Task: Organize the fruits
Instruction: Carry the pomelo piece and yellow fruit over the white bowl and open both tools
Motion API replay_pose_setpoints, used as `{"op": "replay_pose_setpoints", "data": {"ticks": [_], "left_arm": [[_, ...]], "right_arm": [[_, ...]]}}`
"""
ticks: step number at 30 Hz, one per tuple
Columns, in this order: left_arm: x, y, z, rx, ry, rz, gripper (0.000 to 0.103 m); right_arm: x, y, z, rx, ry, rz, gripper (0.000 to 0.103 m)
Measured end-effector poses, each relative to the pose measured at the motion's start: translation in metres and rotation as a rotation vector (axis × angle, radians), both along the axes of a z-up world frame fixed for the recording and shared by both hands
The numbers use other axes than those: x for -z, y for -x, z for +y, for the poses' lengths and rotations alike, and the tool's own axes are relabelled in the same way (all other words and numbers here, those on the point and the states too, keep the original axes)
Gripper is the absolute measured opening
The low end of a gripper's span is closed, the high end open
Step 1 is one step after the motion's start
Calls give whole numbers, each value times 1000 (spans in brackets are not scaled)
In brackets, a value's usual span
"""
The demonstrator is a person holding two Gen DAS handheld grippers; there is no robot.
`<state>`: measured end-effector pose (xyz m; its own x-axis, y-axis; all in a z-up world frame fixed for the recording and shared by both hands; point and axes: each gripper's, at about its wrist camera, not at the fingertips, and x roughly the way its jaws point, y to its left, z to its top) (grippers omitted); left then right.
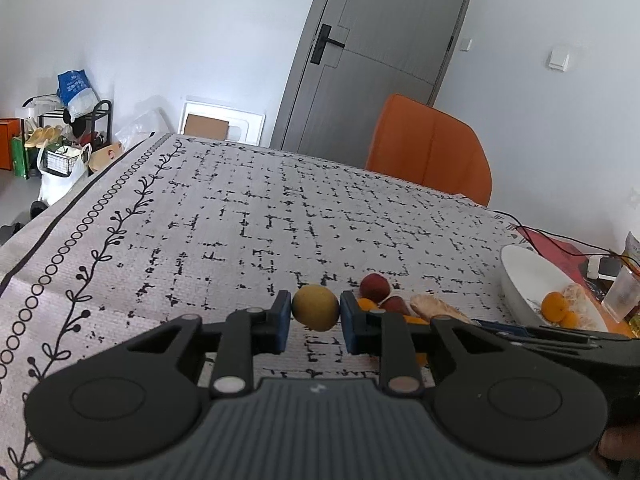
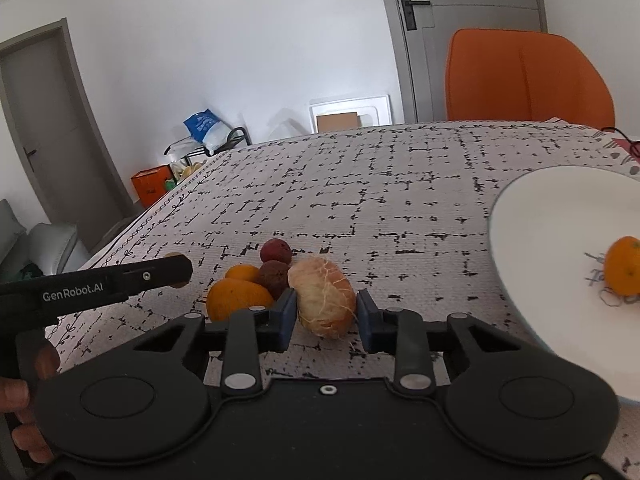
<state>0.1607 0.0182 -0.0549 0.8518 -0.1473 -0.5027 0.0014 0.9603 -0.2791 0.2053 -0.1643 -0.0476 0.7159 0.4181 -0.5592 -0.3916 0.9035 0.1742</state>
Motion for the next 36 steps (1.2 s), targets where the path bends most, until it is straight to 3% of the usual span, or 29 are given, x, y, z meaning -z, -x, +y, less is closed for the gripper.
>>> {"op": "replay_pose_setpoints", "data": {"ticks": [16,36], "left_arm": [[-23,15,-33,50,-20,-64,25],[-35,10,-101,174,-45,-88,25]], "right_arm": [[-26,25,-41,72,-45,-78,29],[-30,46,-119,224,-85,-91,29]]}}
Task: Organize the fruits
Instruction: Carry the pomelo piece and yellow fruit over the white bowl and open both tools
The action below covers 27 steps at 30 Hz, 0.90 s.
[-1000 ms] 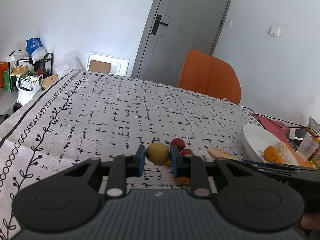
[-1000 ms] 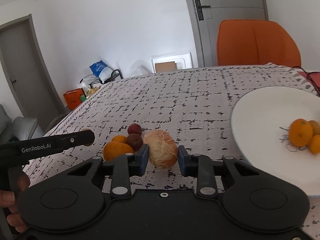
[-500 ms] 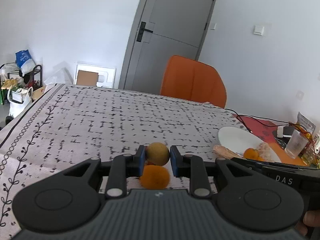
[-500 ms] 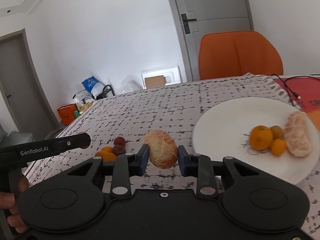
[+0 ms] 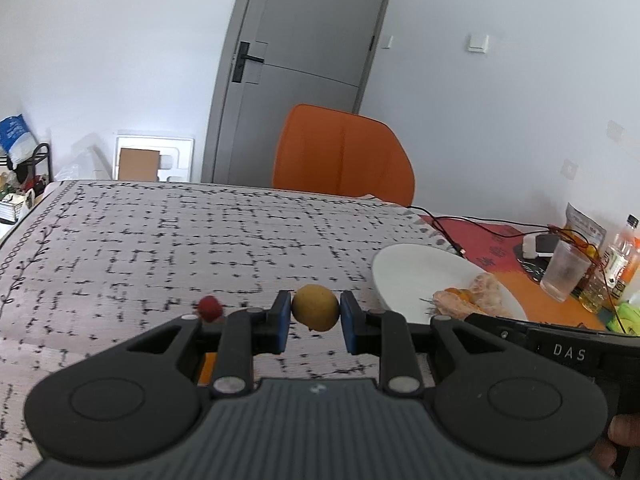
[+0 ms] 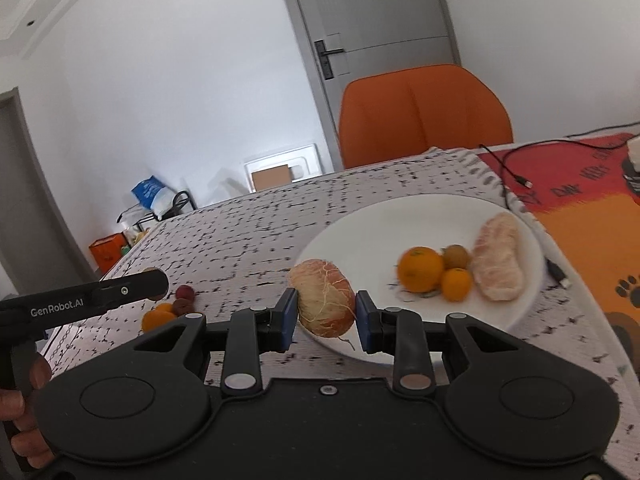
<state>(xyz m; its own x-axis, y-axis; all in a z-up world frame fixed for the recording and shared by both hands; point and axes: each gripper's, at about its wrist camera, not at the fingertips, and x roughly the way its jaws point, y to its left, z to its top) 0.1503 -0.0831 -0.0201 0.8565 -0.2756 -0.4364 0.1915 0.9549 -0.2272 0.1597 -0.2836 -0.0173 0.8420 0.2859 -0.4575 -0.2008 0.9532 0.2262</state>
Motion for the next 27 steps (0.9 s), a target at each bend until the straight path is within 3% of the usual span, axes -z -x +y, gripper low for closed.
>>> {"op": "replay_pose_setpoints", "data": {"ticks": [18,27], "left_arm": [[0,-4,-53,71,-55,-1,25],[2,-9,-73,91,-85,4,25]], "right_arm": [[13,9,-54,98,-10,-4,29],[14,9,-62,95,-8,-33,31]]}}
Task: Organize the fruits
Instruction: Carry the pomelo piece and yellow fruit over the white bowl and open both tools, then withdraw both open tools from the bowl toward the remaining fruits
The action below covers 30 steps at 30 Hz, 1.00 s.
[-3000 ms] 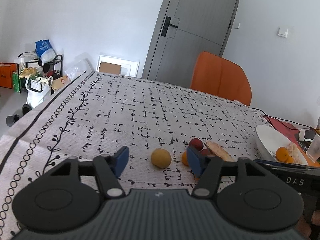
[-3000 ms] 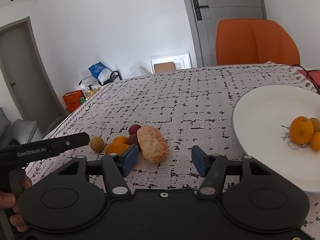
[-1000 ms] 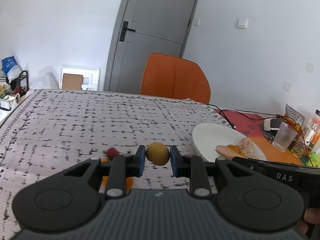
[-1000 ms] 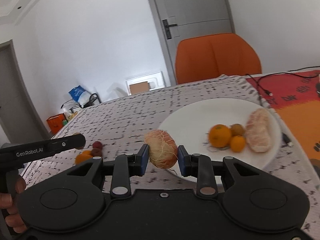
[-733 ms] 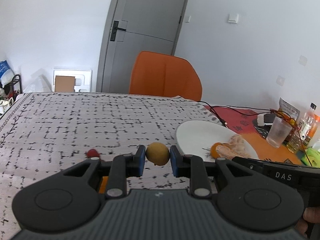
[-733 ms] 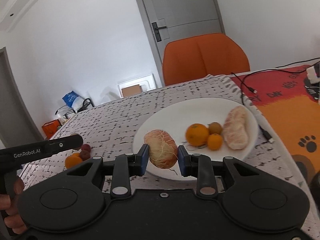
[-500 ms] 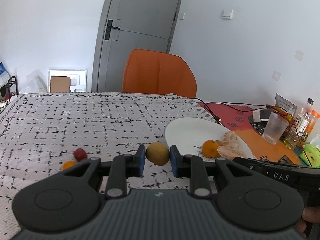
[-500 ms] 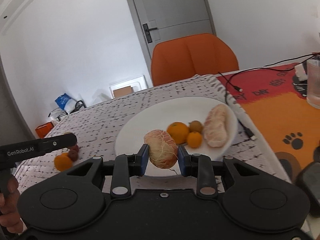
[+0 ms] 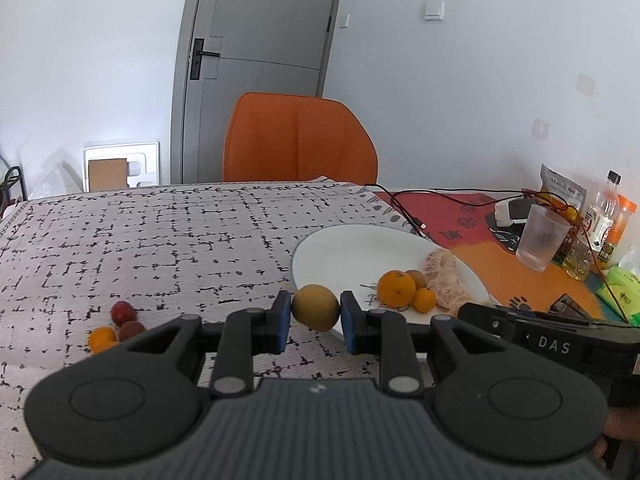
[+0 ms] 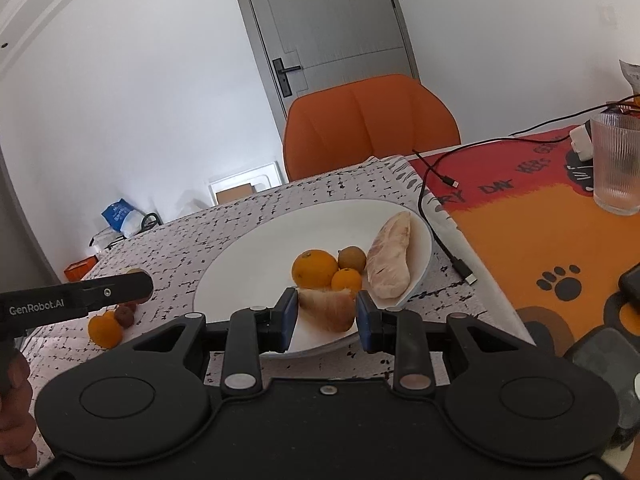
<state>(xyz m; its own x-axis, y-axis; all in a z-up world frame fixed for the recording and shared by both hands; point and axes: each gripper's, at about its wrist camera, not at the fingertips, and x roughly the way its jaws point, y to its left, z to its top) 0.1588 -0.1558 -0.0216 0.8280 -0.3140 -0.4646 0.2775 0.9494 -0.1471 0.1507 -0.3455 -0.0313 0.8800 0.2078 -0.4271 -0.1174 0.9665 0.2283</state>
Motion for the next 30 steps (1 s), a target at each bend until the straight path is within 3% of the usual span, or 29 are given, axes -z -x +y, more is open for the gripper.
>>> {"op": "replay_pose_setpoints", "data": {"ticks": [4,17,26,30], "left_arm": [[0,-1,-8,7,-13,-3,25],[-2,-4,-32,40,-30,-12,29],[-2,-3,-2,-47,-18,19,31],[2,0,10,-67,-18,56,33]], "right_arm": [[-4,2,-5,4,-17,-38,36],[-1,11,-21,34,-38,-32,48],[-5,14,-11,12,-39,-36,53],[-5,13,-4,4,-41,-32,63]]}}
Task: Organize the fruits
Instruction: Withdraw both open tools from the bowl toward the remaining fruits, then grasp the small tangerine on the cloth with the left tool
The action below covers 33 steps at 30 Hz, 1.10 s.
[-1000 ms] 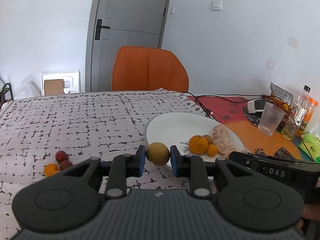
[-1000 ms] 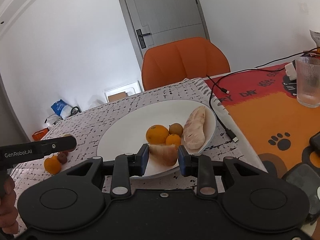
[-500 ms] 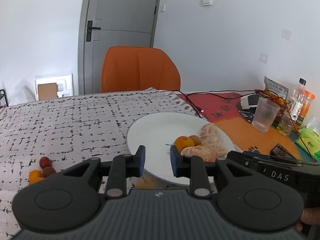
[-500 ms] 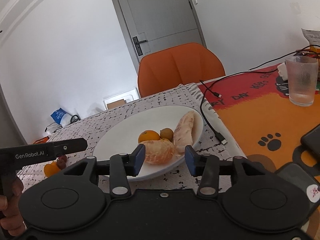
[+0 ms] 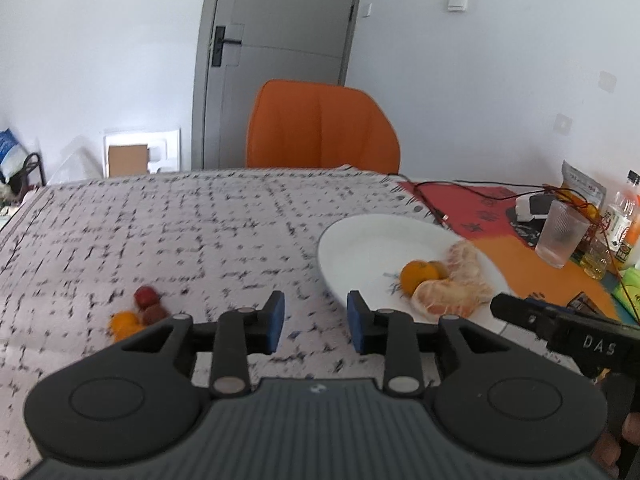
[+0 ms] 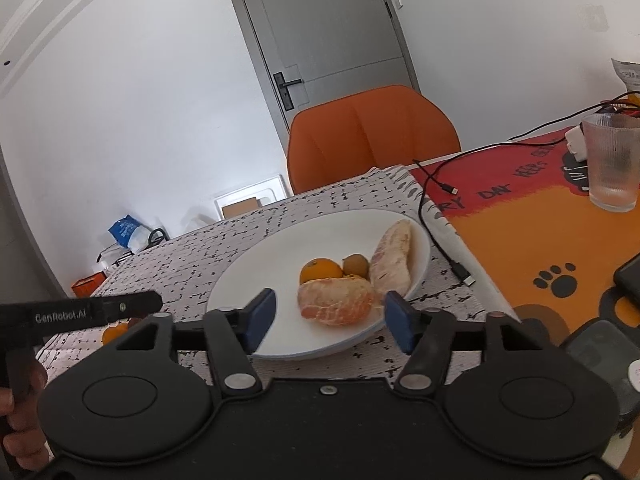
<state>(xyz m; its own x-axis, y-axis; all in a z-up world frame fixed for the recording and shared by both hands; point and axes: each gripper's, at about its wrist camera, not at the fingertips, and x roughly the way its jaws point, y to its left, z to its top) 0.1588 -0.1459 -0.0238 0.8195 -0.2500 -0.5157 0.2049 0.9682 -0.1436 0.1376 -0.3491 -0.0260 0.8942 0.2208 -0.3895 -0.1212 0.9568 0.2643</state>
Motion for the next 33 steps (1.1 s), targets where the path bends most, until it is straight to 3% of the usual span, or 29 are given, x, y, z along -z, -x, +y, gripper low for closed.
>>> {"op": "replay_pose_setpoints", "data": {"ticks": [2,5,12,20,22,24,33], "left_arm": [[1,4,3,6,-5,11,37],[3,12,9,1,-11,10,58],[11,25,16,0,-15,32,61],[24,34,18,2,-16,73,62],[26,35,16,5,-26,82,65],[29,35,13,5,-45,86,76],[41,32,7,21,-67,113,77]], "right_arm": [[-1,1,4,-5,8,-2,68],[0,4,9,-7,14,-3,76],[2,10,19,-19,37,8,102],[5,19,22,-6,51,32,103],[6,21,22,-7,56,33,103],[6,22,23,-8,61,34,103],[11,22,20,2,63,45,103]]}}
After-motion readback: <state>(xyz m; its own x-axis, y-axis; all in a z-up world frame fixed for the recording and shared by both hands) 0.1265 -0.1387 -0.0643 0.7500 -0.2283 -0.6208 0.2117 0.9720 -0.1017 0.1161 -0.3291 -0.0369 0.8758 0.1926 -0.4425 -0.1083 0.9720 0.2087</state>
